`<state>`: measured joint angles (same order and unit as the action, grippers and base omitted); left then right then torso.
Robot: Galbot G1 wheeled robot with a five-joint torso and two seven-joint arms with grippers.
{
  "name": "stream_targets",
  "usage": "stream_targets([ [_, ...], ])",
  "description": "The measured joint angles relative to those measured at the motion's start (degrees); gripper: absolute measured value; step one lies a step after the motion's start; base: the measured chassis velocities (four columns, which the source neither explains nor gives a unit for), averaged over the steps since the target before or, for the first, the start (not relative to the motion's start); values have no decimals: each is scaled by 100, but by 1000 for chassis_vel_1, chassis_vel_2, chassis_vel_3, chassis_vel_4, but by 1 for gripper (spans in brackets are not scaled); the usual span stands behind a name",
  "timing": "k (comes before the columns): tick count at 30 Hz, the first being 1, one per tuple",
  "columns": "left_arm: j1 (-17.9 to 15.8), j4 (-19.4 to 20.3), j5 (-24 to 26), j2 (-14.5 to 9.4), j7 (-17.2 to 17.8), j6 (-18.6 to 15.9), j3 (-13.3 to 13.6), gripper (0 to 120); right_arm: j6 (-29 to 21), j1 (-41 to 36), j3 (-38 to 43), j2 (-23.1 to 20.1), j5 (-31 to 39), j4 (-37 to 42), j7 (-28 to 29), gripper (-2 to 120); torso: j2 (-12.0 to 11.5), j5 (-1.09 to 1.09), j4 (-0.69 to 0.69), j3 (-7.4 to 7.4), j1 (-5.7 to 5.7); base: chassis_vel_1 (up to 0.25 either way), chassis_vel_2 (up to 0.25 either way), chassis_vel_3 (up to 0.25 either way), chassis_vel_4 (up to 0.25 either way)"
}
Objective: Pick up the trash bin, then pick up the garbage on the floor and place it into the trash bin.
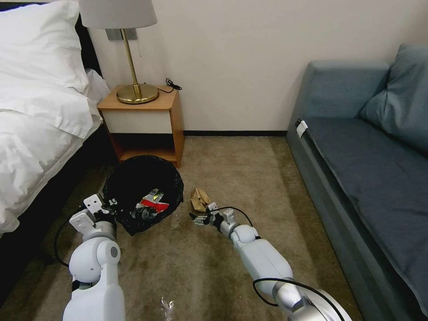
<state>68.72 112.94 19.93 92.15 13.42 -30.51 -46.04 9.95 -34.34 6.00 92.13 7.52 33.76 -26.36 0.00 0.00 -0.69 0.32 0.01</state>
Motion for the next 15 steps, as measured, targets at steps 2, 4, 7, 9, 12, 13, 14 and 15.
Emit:
stream_targets([
  [2, -13, -3, -24, 0, -1, 0, 4, 3, 47, 8, -29, 0, -41, -33, -25, 100, 0, 0, 0, 0, 0, 0, 0, 0, 0],
  [4, -20, -3, -33, 0, -1, 0, 4, 3, 50, 16, -34, -1, -42, -34, -29, 100, 0, 0, 0, 0, 0, 0, 0, 0, 0],
  [7, -31, -7, -43, -1, -1, 1, 4, 3, 52, 25, -36, 0, -43, -34, -124, 100, 0, 0, 0, 0, 0, 0, 0, 0, 0],
  [9, -51, -23, -44, -1, -1, 1, 1, 3, 53, 25, -26, 0, -77, -32, -244, 100, 0, 0, 0, 0, 0, 0, 0, 0, 0],
  [12, -67, -46, -44, -1, -1, 1, -1, 3, 62, 25, -10, 0, -84, -41, -230, 100, 0, 0, 0, 0, 0, 0, 0, 0, 0],
  [13, -74, -58, -44, -1, -1, 1, -1, 3, 74, 25, -4, 0, -87, -49, -188, 100, 0, 0, 0, 0, 0, 0, 0, 0, 0],
  [14, -74, -58, -44, -1, -1, 1, -1, 3, 74, 25, -4, 0, -87, -49, -188, 100, 0, 0, 0, 0, 0, 0, 0, 0, 0],
  [15, -82, -77, -44, -1, -1, 5, -1, 3, 102, 19, 2, 0, -87, -55, -65, 100, 0, 0, 0, 0, 0, 0, 0, 0, 0],
])
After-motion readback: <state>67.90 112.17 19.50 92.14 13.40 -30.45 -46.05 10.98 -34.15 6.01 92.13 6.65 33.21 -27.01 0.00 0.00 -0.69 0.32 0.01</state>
